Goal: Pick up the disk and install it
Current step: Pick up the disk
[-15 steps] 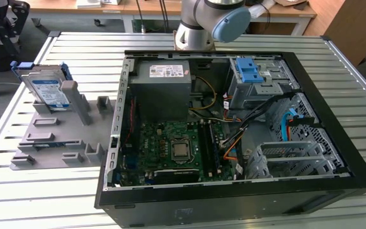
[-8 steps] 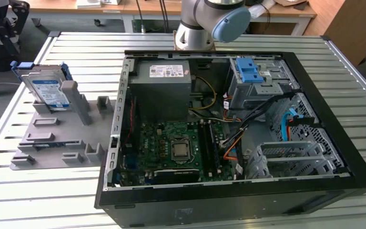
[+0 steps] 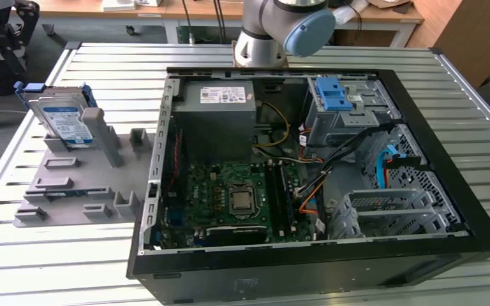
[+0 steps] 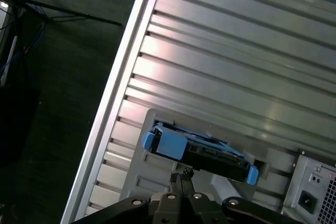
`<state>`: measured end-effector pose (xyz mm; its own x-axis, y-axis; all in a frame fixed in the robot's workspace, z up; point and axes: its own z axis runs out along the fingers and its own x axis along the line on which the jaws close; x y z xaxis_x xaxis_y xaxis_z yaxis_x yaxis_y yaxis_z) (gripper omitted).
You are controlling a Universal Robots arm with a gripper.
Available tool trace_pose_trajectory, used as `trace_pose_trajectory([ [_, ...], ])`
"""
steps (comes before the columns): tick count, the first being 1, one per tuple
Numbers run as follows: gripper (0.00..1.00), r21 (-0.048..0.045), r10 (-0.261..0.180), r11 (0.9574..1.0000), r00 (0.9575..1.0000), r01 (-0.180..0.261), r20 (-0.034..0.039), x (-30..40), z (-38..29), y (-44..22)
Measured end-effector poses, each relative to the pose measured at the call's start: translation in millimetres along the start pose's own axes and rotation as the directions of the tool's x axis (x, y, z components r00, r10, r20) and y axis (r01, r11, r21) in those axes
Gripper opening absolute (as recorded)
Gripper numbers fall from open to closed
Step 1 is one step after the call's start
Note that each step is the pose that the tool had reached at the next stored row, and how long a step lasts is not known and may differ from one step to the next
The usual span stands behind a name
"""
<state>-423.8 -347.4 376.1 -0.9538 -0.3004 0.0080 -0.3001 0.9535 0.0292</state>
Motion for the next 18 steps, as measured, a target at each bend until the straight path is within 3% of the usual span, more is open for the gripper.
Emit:
trace_pose_trajectory([
  [18, 0.11, 0.0005, -0.065, 0.9979, 0.9979, 0.065, -0.0019, 0.0, 0.0, 0.0],
])
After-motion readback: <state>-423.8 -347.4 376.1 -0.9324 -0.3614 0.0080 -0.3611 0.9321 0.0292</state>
